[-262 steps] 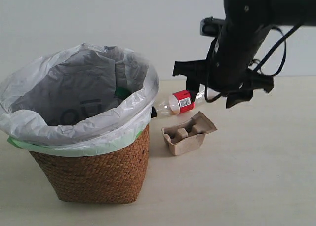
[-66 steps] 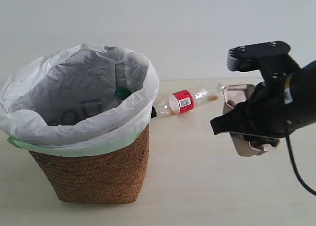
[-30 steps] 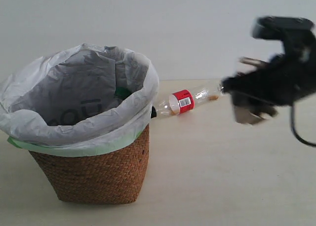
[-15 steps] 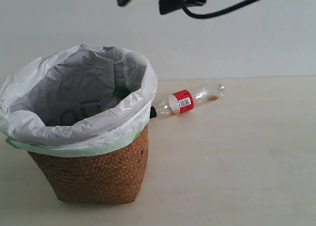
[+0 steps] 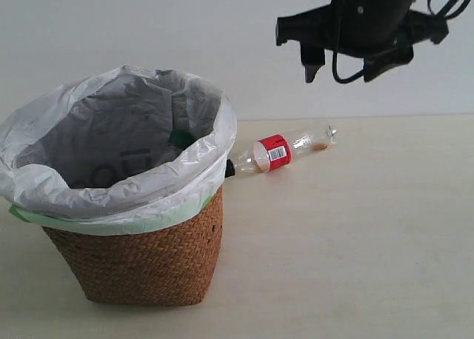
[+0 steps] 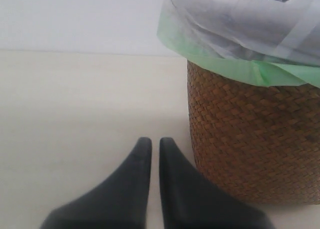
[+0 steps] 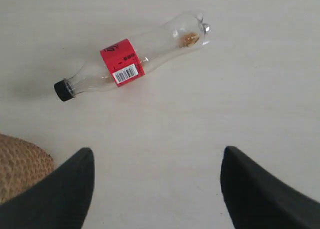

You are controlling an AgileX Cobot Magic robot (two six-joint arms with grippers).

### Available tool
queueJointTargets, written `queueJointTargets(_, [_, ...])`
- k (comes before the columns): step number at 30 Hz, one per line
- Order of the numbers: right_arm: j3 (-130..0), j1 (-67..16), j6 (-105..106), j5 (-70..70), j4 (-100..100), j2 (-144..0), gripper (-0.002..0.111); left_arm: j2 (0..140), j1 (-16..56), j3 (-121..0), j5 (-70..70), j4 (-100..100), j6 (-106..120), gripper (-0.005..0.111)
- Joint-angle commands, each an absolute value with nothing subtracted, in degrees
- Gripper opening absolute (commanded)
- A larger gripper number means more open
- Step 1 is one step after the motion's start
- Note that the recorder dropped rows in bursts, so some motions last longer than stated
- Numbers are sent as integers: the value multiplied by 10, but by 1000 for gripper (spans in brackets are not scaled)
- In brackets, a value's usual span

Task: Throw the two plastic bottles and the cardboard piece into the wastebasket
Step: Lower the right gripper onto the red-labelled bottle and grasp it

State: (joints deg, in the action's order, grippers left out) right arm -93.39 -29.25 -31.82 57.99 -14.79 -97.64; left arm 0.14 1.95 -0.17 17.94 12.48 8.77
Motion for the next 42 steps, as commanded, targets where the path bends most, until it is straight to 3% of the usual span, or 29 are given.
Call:
queueJointTargets(1, [-913,-268,-327,514,-116,-1024,63,0,18,0,179,124,83,6])
queueJointTargets(20, [-940,-216,-419,312,-49,-1202,63,0,18,0,179,124,83,6])
queueJointTargets(42, [-961,-223,-481,120,18,-1323,63,0,18,0,179,124,83,6])
